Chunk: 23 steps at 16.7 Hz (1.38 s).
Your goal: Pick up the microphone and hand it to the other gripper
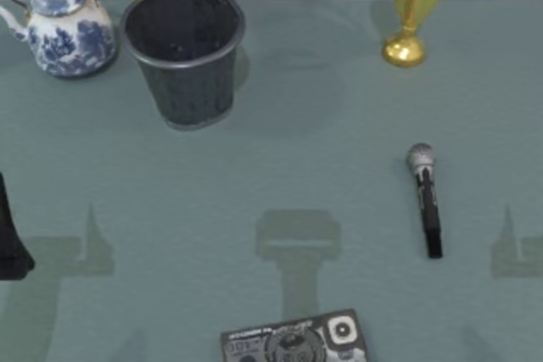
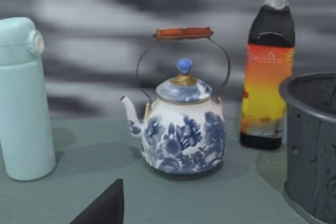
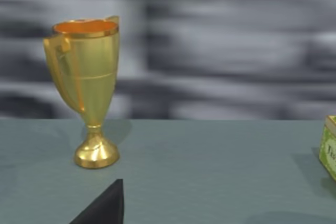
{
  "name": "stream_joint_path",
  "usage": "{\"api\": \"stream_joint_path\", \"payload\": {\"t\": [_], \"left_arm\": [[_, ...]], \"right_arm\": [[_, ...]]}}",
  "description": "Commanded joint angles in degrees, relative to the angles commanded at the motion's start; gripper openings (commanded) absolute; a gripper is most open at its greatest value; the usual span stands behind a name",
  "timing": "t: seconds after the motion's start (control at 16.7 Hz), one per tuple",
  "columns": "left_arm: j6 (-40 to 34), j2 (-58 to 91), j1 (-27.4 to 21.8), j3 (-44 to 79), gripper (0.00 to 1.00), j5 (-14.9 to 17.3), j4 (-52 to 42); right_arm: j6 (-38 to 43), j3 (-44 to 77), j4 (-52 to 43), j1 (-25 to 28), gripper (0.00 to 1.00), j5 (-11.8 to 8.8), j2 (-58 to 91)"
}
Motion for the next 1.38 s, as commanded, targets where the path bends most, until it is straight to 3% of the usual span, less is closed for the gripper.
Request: {"api": "stream_joint_path", "payload": {"t": [0.24,0.48,1.38], "left_arm": [[0.0,0.0,0.0,0.0,1.00,0.0,0.0],[0.0,0.0,0.0,0.0,1.00,0.0,0.0],[0.0,0.0,0.0,0.0,1.00,0.0,0.0]], "right_arm": [[0.6,1.7,-1.1,0.6,1.00,0.0,1.8],[3.7,11.1,-7.3,3.5,1.00,0.5,12.6],[22.5,65.8,-46.6,21.2,1.00,3.6,95.1]]}}
